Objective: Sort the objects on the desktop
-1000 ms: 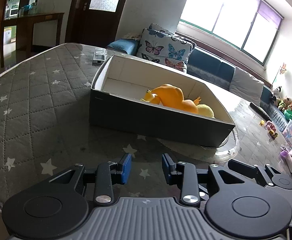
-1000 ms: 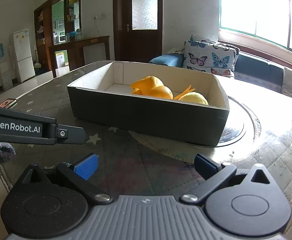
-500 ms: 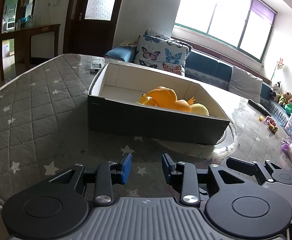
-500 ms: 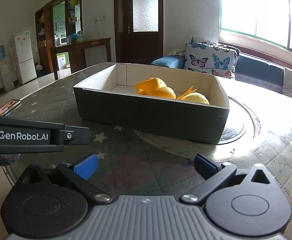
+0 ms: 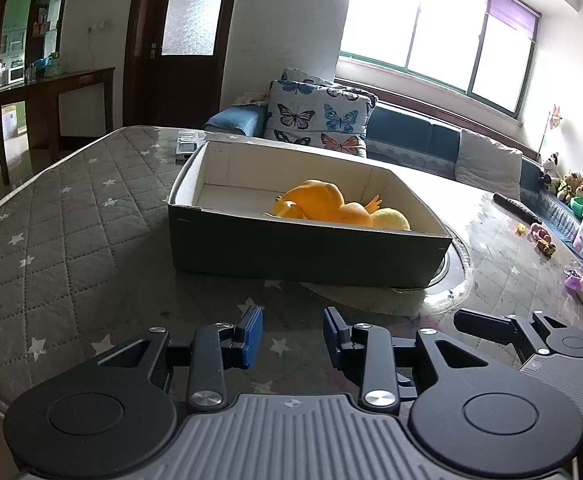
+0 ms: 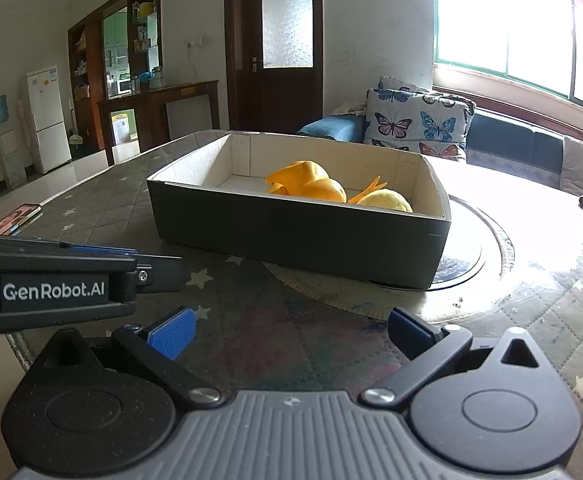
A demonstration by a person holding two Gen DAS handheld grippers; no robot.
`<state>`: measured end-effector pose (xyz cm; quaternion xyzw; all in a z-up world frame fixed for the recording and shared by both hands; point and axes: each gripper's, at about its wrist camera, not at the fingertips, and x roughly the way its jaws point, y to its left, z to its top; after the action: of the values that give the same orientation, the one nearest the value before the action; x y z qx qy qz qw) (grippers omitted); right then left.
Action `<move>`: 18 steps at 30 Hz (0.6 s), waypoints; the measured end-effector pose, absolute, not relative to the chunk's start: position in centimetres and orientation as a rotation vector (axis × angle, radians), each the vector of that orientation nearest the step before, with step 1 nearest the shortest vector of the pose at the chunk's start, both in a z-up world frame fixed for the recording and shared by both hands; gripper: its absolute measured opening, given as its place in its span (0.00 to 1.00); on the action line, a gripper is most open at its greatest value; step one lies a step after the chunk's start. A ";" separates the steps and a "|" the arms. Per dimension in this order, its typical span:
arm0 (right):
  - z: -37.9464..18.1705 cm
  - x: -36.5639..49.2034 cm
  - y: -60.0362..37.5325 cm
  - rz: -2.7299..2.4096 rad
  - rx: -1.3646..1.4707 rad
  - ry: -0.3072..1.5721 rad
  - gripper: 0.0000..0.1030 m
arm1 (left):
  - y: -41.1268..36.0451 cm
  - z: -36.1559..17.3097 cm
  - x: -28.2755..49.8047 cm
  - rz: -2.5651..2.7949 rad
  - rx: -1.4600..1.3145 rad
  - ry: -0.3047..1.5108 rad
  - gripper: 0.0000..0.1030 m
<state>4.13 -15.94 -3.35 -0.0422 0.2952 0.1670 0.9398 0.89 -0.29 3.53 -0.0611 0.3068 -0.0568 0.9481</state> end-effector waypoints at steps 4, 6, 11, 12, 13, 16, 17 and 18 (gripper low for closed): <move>-3.4 4.2 -16.1 0.342 -0.084 0.603 1.00 | -0.5 3.5 1.0 -0.119 -0.117 0.622 0.35; -3.4 4.3 -16.1 0.342 -0.083 0.603 1.00 | -0.5 3.5 1.1 -0.119 -0.111 0.623 0.35; -3.4 4.4 -16.1 0.342 -0.082 0.605 1.00 | -0.6 3.4 1.4 -0.117 -0.104 0.625 0.35; -3.4 4.4 -16.1 0.342 -0.083 0.605 1.00 | -0.6 3.4 1.4 -0.116 -0.102 0.624 0.35; -3.4 4.5 -16.1 0.343 -0.083 0.606 1.00 | -0.7 3.4 1.4 -0.115 -0.099 0.624 0.34; -3.4 4.6 -16.0 0.343 -0.081 0.607 1.00 | -0.7 3.5 1.6 -0.115 -0.094 0.622 0.35; -3.4 4.6 -16.0 0.343 -0.079 0.607 1.00 | -0.7 3.5 1.6 -0.116 -0.091 0.620 0.35; -3.4 4.6 -16.0 0.342 -0.078 0.607 1.00 | -0.7 3.6 1.7 -0.116 -0.088 0.617 0.35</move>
<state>4.62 -16.05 -3.40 -0.0382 0.2972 0.1674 0.9393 1.67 -0.74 3.61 -0.0431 0.3033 -0.0568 0.9502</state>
